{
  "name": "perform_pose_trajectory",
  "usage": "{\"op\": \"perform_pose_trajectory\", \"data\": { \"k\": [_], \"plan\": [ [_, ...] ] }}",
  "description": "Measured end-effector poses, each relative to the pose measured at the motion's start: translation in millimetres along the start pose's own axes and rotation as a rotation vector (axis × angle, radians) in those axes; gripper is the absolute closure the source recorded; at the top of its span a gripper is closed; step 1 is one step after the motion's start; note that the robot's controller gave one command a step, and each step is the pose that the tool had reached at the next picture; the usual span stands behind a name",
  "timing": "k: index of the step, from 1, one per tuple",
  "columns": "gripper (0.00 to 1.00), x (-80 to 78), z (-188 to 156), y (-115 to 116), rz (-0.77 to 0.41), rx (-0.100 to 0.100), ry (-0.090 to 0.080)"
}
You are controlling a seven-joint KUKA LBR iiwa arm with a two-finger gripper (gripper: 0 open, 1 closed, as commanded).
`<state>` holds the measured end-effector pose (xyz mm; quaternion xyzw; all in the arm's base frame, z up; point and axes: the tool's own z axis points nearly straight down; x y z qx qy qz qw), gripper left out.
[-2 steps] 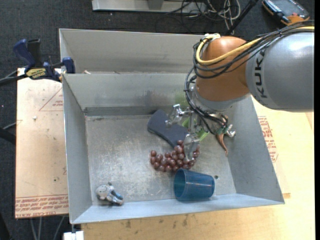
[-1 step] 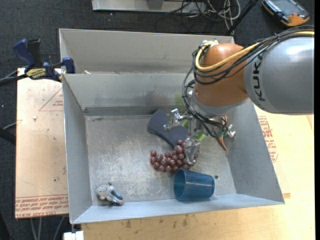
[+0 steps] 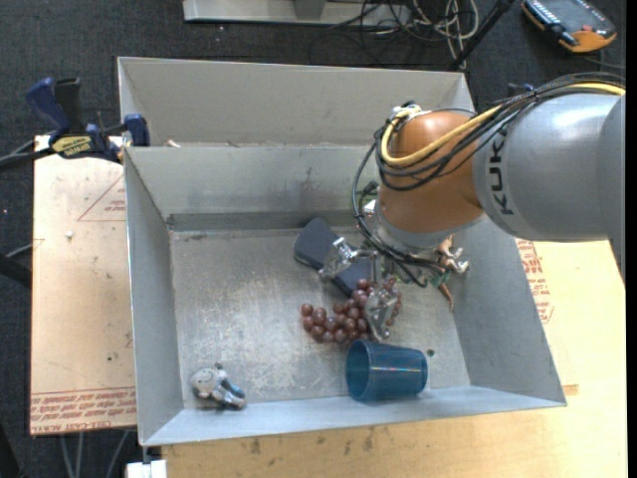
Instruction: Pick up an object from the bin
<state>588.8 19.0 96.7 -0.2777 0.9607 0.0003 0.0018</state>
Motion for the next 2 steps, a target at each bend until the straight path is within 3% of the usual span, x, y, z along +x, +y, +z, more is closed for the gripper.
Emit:
{"op": "perform_pose_trajectory", "data": {
  "k": [1, 2],
  "plan": [
    [1.0, 8.7, 19.9, 9.7, 0.11, 0.002, -0.005],
    [0.0, 10.4, 23.3, 10.2, 0.11, 0.002, -0.003]
  ]
}}
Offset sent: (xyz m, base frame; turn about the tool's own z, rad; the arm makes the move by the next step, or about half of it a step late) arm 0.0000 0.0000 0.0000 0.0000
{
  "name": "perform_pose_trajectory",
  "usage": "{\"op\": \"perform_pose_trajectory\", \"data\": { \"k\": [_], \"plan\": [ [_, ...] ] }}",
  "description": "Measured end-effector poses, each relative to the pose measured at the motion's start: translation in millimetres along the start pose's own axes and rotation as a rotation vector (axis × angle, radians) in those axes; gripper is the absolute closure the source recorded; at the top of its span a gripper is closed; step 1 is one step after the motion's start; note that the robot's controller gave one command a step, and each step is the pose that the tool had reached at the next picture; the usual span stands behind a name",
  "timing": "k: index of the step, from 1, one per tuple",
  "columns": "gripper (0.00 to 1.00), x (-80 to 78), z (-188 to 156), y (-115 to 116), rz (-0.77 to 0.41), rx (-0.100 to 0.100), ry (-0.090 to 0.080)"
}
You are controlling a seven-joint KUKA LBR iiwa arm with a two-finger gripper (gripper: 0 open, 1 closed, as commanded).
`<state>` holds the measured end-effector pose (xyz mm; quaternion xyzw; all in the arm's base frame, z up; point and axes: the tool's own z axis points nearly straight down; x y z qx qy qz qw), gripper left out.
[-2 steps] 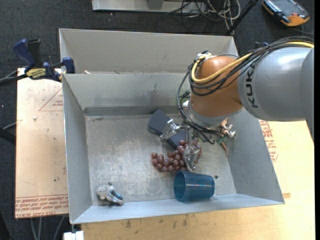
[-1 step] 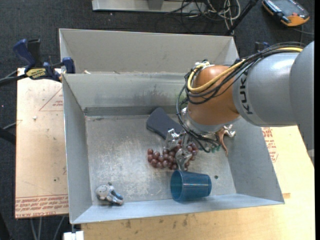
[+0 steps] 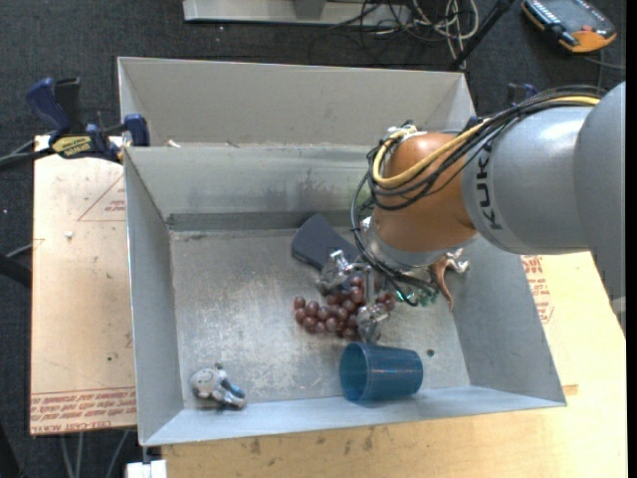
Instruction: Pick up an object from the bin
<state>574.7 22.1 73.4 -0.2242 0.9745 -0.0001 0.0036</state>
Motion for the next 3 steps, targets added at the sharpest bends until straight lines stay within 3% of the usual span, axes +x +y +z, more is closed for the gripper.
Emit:
{"op": "perform_pose_trajectory", "data": {
  "k": [1, 2, 3],
  "plan": [
    [1.0, -2.7, -2, 0, 0.001, 0.001, -0.009],
    [1.0, -2.8, -3, 0, 0.002, 0.001, -0.009],
    [1.0, -8.3, -161, -16, 0.013, 0.0, 0.0]
  ]
}}
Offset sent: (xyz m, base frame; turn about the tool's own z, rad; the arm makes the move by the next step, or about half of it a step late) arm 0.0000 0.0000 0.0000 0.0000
